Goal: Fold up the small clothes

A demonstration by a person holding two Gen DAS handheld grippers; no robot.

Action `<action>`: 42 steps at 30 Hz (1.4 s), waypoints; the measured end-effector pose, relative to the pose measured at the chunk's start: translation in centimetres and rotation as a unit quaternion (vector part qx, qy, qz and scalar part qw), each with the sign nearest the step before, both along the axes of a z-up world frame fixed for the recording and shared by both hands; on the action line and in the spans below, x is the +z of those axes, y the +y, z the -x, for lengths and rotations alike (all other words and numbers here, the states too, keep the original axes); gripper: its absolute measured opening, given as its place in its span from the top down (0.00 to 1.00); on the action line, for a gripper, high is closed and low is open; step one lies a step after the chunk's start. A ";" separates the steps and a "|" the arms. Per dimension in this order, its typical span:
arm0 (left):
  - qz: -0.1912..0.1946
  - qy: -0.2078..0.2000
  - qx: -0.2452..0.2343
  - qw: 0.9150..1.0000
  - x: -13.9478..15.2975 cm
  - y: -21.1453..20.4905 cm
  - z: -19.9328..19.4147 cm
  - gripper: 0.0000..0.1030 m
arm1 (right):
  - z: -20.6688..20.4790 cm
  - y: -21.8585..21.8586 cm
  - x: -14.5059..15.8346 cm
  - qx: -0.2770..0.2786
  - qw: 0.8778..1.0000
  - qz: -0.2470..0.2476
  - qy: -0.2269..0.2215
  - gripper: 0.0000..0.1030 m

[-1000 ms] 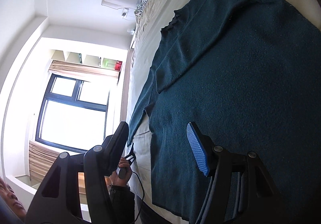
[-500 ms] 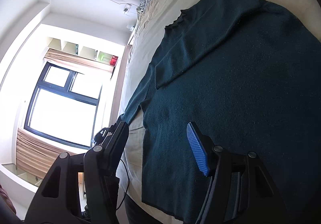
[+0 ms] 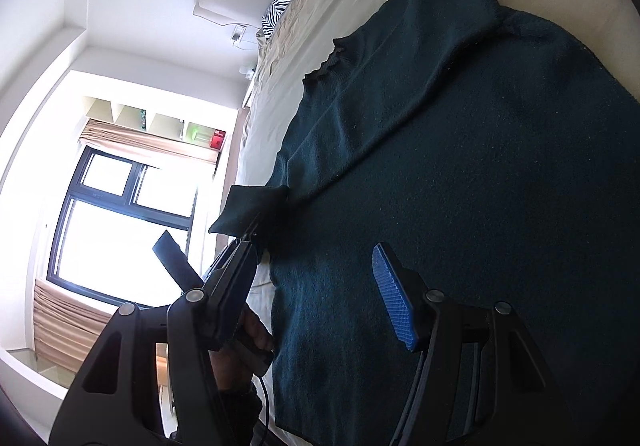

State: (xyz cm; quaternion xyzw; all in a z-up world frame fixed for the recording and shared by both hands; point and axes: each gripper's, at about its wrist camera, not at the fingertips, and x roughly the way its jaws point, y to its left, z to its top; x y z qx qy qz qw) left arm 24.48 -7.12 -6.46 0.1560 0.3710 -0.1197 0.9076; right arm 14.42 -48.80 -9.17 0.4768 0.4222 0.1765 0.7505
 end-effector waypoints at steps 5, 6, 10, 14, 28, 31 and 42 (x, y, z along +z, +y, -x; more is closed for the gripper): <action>-0.152 -0.041 -0.043 0.987 -3.4 -1.8 3.9 0.89 | -2.6 0.1 -1.9 0.004 1.000 -0.006 0.022 0.42; -0.190 -0.058 -0.059 0.978 -3.9 -2.6 4.4 0.89 | -3.2 0.3 -2.3 0.005 1.000 -0.008 0.026 0.42; -0.288 -0.104 -0.101 0.947 -5.3 -4.1 5.2 0.89 | -4.6 1.2 -3.4 0.005 0.999 -0.009 0.038 0.42; -0.269 -0.095 -0.077 0.955 -4.3 -3.2 3.8 0.86 | -4.9 0.9 -3.2 -0.002 0.999 -0.005 0.034 0.42; -0.199 -0.076 -0.066 0.975 -3.7 -2.3 3.7 0.83 | -9.0 4.3 -5.5 0.056 0.994 -0.050 0.084 0.42; -0.168 -0.073 -0.056 0.982 -3.2 -1.4 3.8 0.83 | -11.2 6.1 -7.1 0.059 0.989 -0.082 0.107 0.42; -0.106 -0.063 -0.039 0.992 -2.4 0.0 3.5 0.80 | -15.8 11.5 -7.2 0.108 0.986 -0.050 0.117 0.89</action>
